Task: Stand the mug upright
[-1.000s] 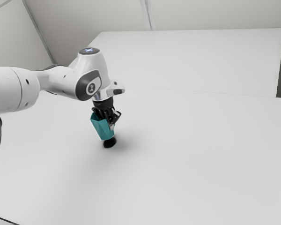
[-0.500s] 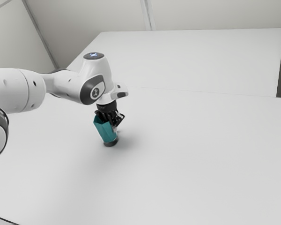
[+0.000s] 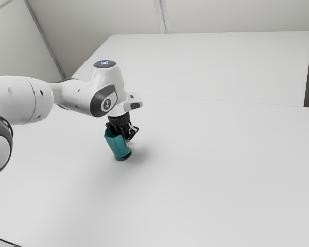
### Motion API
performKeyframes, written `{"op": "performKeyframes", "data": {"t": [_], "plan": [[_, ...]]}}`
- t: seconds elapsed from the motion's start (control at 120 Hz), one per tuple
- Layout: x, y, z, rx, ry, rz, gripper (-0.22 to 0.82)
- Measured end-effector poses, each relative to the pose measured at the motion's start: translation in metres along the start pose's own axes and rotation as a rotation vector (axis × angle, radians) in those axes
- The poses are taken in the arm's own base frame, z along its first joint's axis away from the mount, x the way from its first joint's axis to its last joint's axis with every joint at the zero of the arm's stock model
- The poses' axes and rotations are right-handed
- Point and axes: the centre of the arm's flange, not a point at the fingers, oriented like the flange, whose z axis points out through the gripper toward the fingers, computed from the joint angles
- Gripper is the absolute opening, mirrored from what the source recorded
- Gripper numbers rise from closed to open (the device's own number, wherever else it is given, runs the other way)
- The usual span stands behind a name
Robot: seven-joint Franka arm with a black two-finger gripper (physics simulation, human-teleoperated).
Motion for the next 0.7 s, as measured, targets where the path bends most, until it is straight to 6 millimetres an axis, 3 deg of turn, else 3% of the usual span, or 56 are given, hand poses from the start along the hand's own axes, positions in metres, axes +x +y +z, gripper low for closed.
{"op": "performKeyframes", "data": {"t": [0.25, 0.433, 0.592, 0.7], "plan": [[0.0, 0.001, 0.001, -0.01, 0.002, 0.002, 0.3], [0.0, 0.004, -0.012, -0.012, 0.021, 0.01, 0.48], [0.001, 0.014, -0.075, -0.023, 0.097, 0.028, 0.54], [-0.011, 0.012, -0.121, -0.035, 0.136, 0.024, 0.57]]}}
